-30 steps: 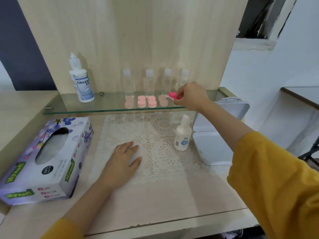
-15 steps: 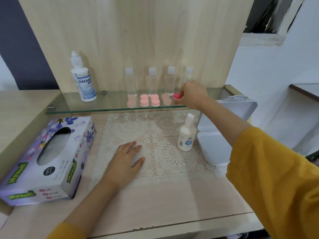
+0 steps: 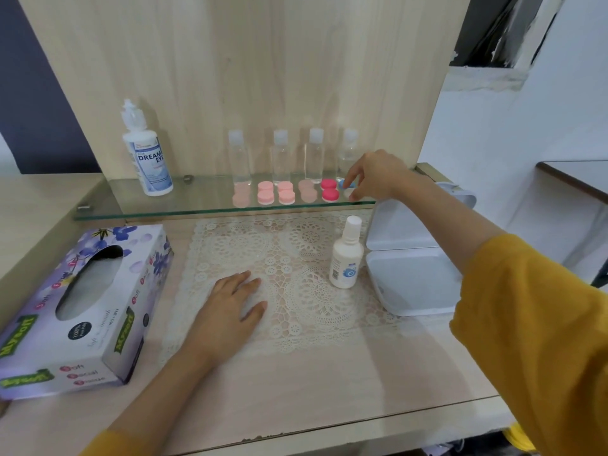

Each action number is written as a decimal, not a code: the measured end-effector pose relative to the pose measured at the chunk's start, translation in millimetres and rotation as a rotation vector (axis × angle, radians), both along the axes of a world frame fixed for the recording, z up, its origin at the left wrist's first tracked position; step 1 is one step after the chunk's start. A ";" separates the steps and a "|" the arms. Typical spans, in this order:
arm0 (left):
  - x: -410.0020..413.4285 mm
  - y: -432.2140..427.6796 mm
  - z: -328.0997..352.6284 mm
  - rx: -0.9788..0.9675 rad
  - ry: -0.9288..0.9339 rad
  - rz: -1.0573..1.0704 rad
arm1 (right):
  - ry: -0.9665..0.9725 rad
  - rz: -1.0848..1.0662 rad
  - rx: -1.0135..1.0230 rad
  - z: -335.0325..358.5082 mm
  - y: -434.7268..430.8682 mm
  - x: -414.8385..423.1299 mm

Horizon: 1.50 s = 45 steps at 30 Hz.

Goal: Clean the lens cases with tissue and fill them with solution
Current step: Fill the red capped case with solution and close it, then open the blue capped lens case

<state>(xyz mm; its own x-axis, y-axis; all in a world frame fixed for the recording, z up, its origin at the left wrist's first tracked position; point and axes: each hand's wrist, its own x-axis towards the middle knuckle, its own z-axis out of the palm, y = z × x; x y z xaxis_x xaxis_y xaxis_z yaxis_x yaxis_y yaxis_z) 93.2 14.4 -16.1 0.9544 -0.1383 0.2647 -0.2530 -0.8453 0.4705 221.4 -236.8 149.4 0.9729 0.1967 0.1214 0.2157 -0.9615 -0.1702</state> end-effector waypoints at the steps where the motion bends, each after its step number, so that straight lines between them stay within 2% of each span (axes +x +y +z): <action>1: 0.0 -0.1 0.0 -0.001 -0.002 0.000 | 0.015 0.000 0.005 0.0 -1.0 0.2; 9: 0.5 0.3 -0.6 -0.006 0.001 0.003 | 0.070 0.037 0.087 -2.5 -0.7 3.9; 21: 1.2 0.3 -0.5 -0.003 -0.003 -0.002 | -0.011 0.043 0.118 -1.9 -2.9 2.3; 28: 0.1 1.8 2.1 -0.059 0.005 0.025 | -0.101 0.123 0.227 17.6 -3.1 -31.0; 32: -4.3 1.3 9.3 -0.073 0.033 0.031 | -0.078 0.212 0.288 22.5 4.4 -66.9; 36: -14.7 4.1 22.6 -0.102 0.075 0.003 | -0.013 0.285 0.241 5.1 17.5 -101.1; 40: -36.1 0.5 36.7 -0.157 0.027 -0.011 | 0.087 0.370 0.176 -32.9 33.5 -131.8; 45: -62.9 -6.3 40.2 -0.172 0.045 -0.109 | 0.133 0.451 0.073 -77.2 49.2 -156.2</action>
<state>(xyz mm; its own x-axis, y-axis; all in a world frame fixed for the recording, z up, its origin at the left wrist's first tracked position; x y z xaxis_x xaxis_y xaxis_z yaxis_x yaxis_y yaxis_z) 30.2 8.1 24.1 0.9475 -0.1982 0.2510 -0.3144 -0.7201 0.6186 65.2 -187.5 72.2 0.8004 0.5987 0.0305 0.5807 -0.7615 -0.2880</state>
